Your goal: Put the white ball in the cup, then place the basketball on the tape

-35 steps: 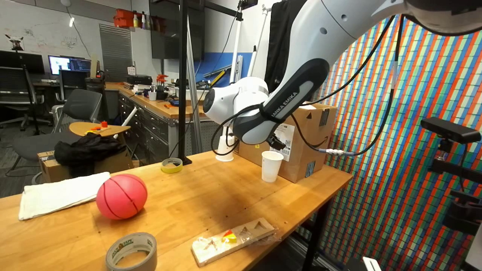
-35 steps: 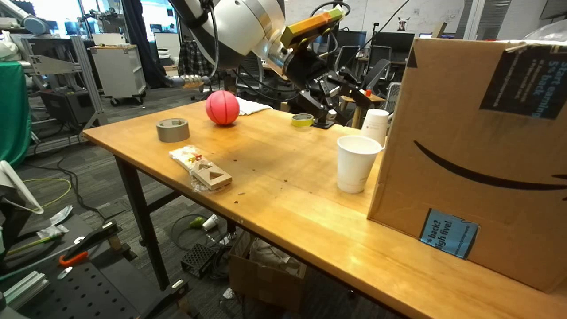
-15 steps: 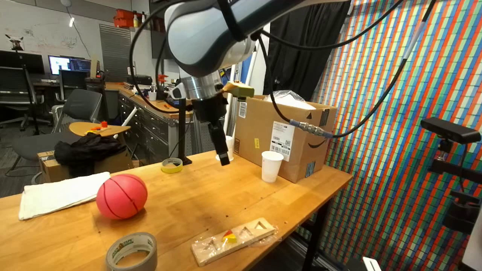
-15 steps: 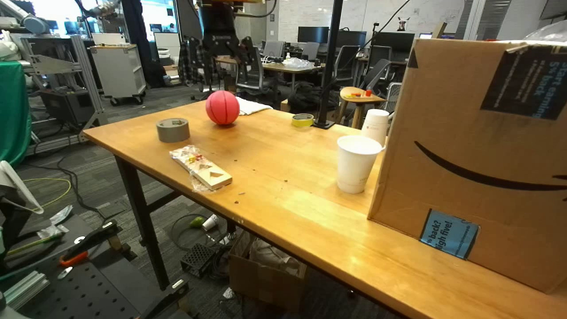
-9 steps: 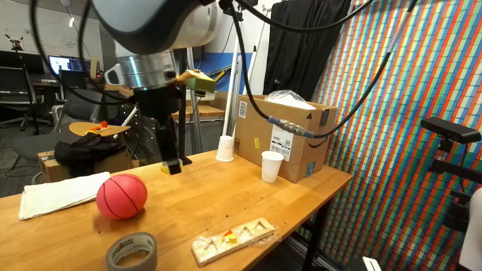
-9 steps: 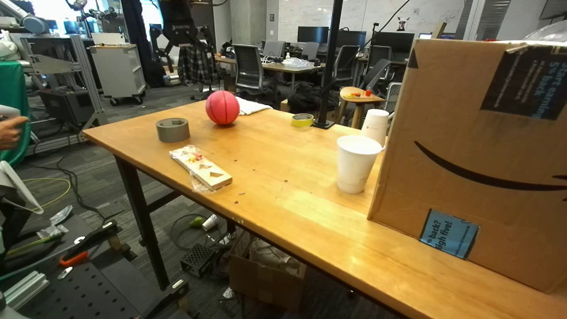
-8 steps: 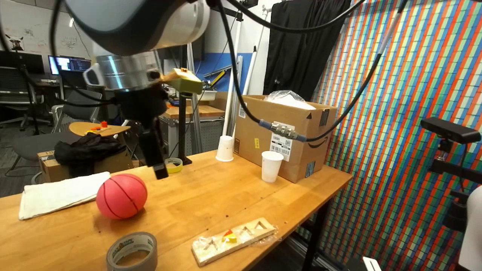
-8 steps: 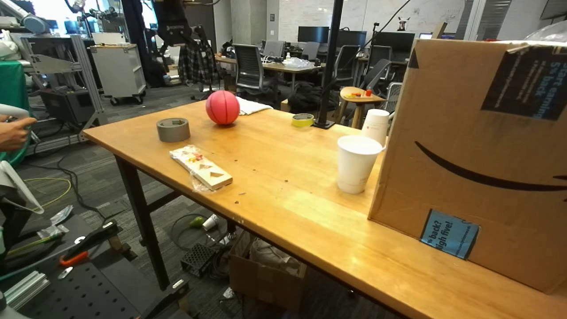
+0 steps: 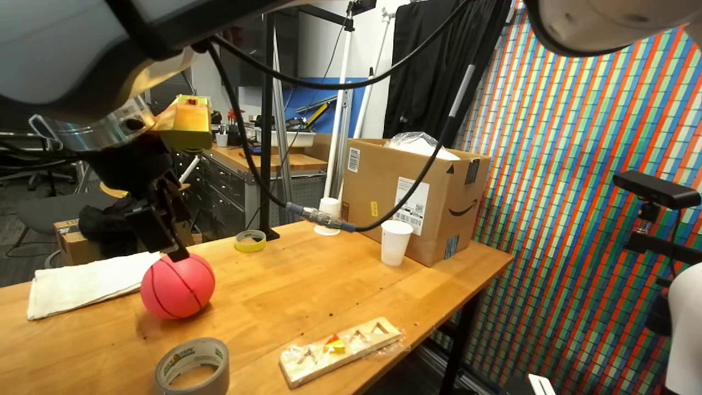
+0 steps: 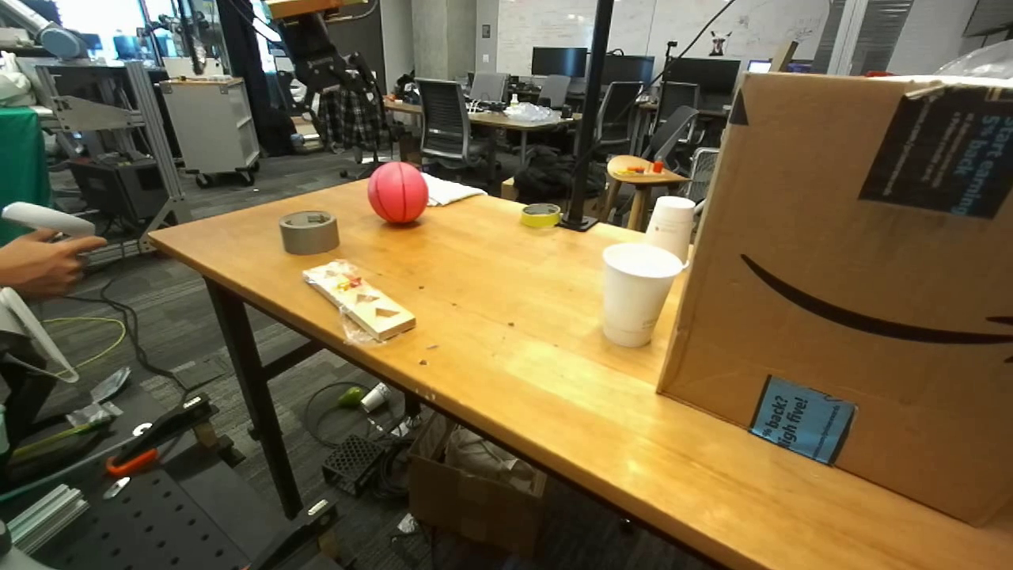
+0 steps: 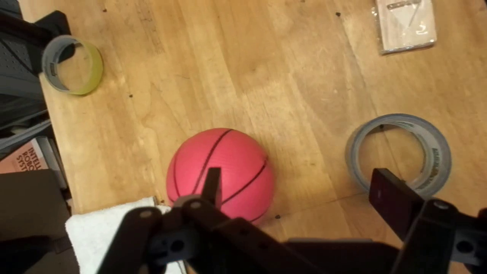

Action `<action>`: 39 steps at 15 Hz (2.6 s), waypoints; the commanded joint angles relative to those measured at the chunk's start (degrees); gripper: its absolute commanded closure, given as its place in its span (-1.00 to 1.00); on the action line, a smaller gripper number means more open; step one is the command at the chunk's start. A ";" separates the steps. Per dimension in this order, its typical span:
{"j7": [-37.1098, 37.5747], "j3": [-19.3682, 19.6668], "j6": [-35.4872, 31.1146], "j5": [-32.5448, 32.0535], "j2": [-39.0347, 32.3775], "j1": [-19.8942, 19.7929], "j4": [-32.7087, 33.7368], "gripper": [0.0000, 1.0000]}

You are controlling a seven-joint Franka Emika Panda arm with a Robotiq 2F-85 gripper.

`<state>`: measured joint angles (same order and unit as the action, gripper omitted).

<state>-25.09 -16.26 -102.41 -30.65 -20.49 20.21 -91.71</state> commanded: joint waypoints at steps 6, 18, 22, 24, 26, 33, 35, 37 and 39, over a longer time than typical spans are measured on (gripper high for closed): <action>-1.67 2.94 10.10 0.24 -15.83 3.37 24.12 -1.00; -4.07 4.05 19.63 -0.56 -31.42 6.32 44.50 -1.00; -5.81 4.82 21.33 -1.37 -35.05 6.46 48.55 -1.00; -6.79 5.26 21.53 -1.71 -36.50 6.40 50.10 -1.00; -7.95 5.93 21.10 -2.22 -37.58 6.36 51.39 -1.00; -12.13 11.81 20.80 0.10 -38.96 7.09 52.79 -0.35; -11.88 10.31 21.08 -0.09 -38.25 5.87 51.33 -0.01; -11.98 9.48 21.95 1.60 -37.86 4.93 50.88 0.29; -12.10 8.57 23.06 4.08 -37.45 3.68 50.31 0.57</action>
<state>-35.80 -6.19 -81.33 -29.73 -57.25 25.67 -43.05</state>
